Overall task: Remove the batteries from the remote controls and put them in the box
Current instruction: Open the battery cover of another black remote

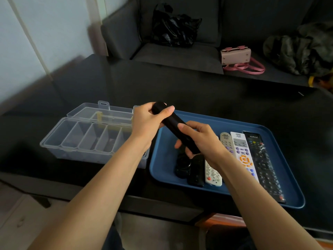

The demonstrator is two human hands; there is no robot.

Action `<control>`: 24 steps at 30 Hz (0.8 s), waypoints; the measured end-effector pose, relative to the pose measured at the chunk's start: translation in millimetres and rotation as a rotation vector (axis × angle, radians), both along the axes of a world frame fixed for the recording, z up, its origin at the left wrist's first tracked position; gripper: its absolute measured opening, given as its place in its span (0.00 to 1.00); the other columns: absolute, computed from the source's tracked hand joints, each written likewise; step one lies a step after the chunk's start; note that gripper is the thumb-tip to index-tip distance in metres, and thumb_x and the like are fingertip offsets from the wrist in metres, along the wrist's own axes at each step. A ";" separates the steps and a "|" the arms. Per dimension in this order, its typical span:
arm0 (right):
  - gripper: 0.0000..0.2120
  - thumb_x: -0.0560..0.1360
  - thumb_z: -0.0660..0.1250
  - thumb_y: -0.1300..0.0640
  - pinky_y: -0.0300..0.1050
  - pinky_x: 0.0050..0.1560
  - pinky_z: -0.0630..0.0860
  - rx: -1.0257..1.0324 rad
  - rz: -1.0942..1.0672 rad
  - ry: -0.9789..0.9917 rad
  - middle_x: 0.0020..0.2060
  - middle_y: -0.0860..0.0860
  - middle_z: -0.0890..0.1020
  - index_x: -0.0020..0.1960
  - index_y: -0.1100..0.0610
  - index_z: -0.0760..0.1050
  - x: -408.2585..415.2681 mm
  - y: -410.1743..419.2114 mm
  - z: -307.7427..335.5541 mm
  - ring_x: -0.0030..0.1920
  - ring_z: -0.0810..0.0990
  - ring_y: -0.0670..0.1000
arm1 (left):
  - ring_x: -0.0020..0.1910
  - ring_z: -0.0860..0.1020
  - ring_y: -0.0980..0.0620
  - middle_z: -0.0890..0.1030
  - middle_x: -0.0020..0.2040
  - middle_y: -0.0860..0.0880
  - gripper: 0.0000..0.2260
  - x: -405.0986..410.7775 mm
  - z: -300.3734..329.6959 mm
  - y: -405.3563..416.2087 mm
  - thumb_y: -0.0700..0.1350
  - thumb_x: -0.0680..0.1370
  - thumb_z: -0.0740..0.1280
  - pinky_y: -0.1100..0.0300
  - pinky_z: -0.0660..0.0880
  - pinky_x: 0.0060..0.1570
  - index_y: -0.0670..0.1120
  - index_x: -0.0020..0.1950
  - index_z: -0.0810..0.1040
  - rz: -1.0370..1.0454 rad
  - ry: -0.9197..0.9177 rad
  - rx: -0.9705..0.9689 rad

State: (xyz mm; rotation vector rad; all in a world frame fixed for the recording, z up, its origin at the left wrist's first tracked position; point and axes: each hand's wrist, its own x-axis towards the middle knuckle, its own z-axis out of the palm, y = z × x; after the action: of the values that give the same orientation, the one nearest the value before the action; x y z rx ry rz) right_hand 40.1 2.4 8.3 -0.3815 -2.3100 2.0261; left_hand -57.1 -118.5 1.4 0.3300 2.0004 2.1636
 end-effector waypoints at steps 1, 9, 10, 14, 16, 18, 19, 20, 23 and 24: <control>0.12 0.79 0.62 0.52 0.39 0.22 0.70 -0.006 -0.004 -0.014 0.33 0.56 0.83 0.51 0.61 0.74 -0.7 -0.1 -0.2 0.21 0.72 0.49 | 0.47 0.82 0.48 0.82 0.44 0.44 0.09 -0.5 -1.8 0.1 0.46 0.70 0.74 0.59 0.79 0.42 0.46 0.48 0.79 0.009 0.049 -0.046; 0.15 0.82 0.54 0.49 0.39 0.23 0.70 -0.091 -0.164 -0.144 0.36 0.57 0.82 0.54 0.57 0.73 -3.2 4.6 -3.7 0.24 0.72 0.48 | 0.33 0.74 0.53 0.77 0.33 0.49 0.11 -0.5 0.7 -0.9 0.49 0.73 0.71 0.59 0.70 0.35 0.41 0.41 0.77 0.139 0.408 -0.264; 0.14 0.83 0.53 0.51 0.39 0.23 0.71 -0.100 -0.195 -0.156 0.36 0.57 0.82 0.55 0.58 0.73 -3.5 5.9 -5.2 0.24 0.72 0.48 | 0.31 0.73 0.52 0.76 0.31 0.48 0.13 -1.7 0.6 -0.8 0.49 0.72 0.71 0.58 0.69 0.33 0.39 0.39 0.76 0.177 0.423 -0.268; 0.13 0.83 0.52 0.54 0.39 0.24 0.73 -0.164 -0.263 -0.156 0.38 0.58 0.83 0.57 0.57 0.72 -3.9 12.1 -8.3 0.25 0.73 0.48 | 0.32 0.78 0.48 0.80 0.32 0.45 0.12 -1.0 -1.7 -1.8 0.48 0.73 0.71 0.55 0.71 0.33 0.40 0.38 0.77 0.188 0.549 -0.423; 0.13 0.83 0.51 0.54 0.40 0.26 0.76 -0.226 -0.256 -0.153 0.40 0.58 0.83 0.57 0.57 0.72 -3.5 13.3 -7.3 0.26 0.76 0.48 | 0.34 0.76 0.48 0.80 0.35 0.44 0.10 1.5 -9.0 1.1 0.47 0.74 0.69 0.59 0.67 0.33 0.40 0.41 0.79 0.099 0.693 -0.629; 0.12 0.83 0.51 0.55 0.43 0.30 0.80 -0.311 -0.249 -0.149 0.41 0.59 0.83 0.57 0.58 0.72 -3.6 12.5 -5.5 0.28 0.79 0.50 | 0.40 0.78 0.45 0.81 0.40 0.42 0.09 2.1 -17.5 5.5 0.45 0.77 0.66 0.56 0.71 0.39 0.39 0.46 0.81 -0.043 0.791 -0.796; 0.12 0.83 0.51 0.56 0.45 0.33 0.80 -0.351 -0.250 -0.146 0.41 0.60 0.83 0.57 0.59 0.71 -2.9 12.4 -4.9 0.30 0.80 0.52 | 0.43 0.78 0.44 0.80 0.43 0.42 0.09 3.7 -20.6 7.6 0.44 0.77 0.65 0.51 0.73 0.43 0.40 0.48 0.81 -0.123 0.813 -0.854; 0.11 0.83 0.51 0.57 0.47 0.36 0.81 -0.384 -0.246 -0.140 0.42 0.61 0.83 0.56 0.60 0.71 -3.5 11.3 -4.1 0.32 0.81 0.54 | 0.45 0.78 0.43 0.80 0.45 0.42 0.08 3.9 -22.6 8.0 0.44 0.78 0.64 0.48 0.74 0.44 0.42 0.50 0.80 -0.191 0.823 -0.916; 0.12 0.82 0.51 0.59 0.48 0.36 0.81 -0.408 -0.237 -0.137 0.46 0.62 0.82 0.56 0.63 0.70 -3.6 9.4 -3.1 0.36 0.82 0.57 | 0.45 0.79 0.42 0.79 0.45 0.44 0.06 6.7 -24.3 7.1 0.44 0.76 0.64 0.47 0.76 0.41 0.46 0.50 0.79 -0.282 0.857 -1.111; 0.13 0.82 0.50 0.60 0.47 0.34 0.80 -0.390 -0.238 -0.144 0.47 0.62 0.83 0.56 0.64 0.71 -3.6 9.0 -2.8 0.36 0.82 0.56 | 0.45 0.79 0.42 0.79 0.45 0.45 0.05 7.4 -23.2 6.3 0.44 0.76 0.65 0.49 0.76 0.40 0.47 0.50 0.78 -0.285 0.876 -1.169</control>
State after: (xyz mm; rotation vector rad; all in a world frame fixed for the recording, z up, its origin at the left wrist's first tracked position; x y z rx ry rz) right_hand 36.5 11.4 5.5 -0.8008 -1.8138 2.3797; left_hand -49.8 -112.1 -21.8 1.3354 2.9265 0.3943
